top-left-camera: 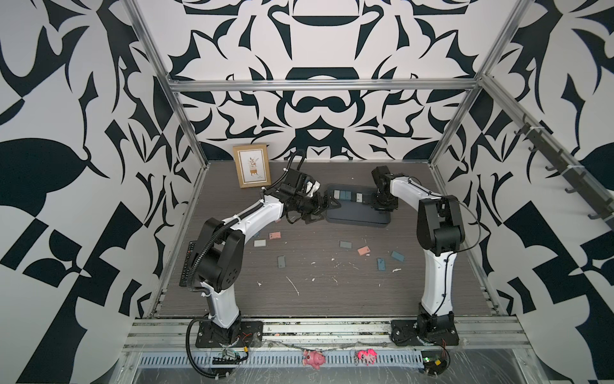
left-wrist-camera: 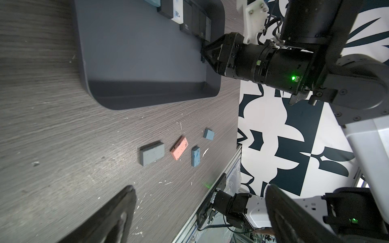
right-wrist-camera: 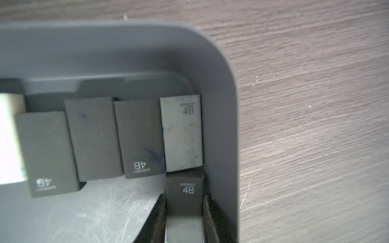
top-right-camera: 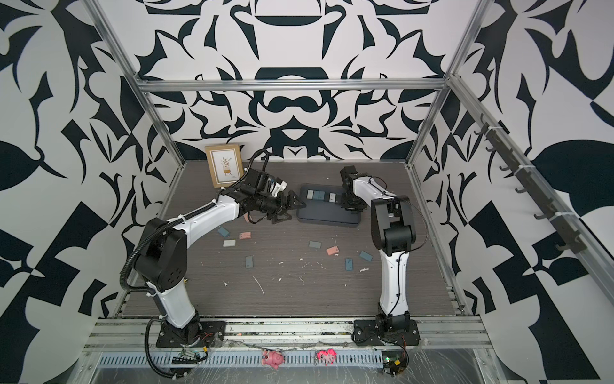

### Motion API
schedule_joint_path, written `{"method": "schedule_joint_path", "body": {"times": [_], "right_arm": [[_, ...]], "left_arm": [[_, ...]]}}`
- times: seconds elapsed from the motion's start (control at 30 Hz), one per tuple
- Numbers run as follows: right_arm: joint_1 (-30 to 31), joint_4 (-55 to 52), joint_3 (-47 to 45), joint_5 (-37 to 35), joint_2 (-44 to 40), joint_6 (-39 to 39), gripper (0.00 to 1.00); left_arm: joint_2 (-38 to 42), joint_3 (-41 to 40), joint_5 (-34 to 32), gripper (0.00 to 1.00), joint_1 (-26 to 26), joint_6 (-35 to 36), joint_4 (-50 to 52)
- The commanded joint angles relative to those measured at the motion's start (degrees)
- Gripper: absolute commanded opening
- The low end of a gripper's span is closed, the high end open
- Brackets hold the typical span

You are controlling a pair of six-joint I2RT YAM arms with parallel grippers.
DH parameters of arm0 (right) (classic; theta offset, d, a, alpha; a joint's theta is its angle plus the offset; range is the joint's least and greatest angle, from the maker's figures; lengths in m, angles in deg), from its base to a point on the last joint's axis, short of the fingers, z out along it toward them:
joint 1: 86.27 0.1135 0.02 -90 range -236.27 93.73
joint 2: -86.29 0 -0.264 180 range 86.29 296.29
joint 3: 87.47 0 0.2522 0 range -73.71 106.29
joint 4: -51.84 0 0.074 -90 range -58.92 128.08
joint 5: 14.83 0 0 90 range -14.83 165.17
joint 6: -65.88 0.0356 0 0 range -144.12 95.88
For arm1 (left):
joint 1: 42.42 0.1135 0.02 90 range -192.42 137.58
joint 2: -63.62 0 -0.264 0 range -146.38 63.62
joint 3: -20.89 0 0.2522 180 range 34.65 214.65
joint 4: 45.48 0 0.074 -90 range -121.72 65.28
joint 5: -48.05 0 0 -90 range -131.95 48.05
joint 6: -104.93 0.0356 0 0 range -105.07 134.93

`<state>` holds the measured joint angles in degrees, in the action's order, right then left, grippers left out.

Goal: Put the eraser in the storage box
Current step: Place the eraser in the storage box.

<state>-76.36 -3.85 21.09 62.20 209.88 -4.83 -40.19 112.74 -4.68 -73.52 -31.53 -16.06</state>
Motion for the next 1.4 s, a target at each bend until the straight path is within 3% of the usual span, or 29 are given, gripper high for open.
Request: {"method": "schedule_joint_path", "body": {"times": [0.0,0.97,1.1,1.27,1.37], "right_arm": [[-0.22,-0.91,2.18,-2.97,0.18,-0.48,0.32],[0.62,-2.56,3.77,-2.39,-2.14,-0.09,0.42],[1.16,-2.58,3.75,-0.21,-5.07,0.39,0.48],[1.03,-1.61,1.92,1.41,-10.40,0.15,0.71],[-0.54,-1.45,0.74,3.92,-12.26,-0.54,0.76]], "left_arm": [[-1.13,0.23,0.48,0.99,0.15,0.76,1.04],[-1.04,1.50,-0.71,0.99,-0.02,2.49,3.66],[-1.80,4.08,-3.68,0.99,0.34,4.80,7.73],[-4.38,7.58,-7.11,0.99,1.03,5.97,10.54],[-7.36,11.16,-9.63,0.99,1.03,7.61,12.82]]}}
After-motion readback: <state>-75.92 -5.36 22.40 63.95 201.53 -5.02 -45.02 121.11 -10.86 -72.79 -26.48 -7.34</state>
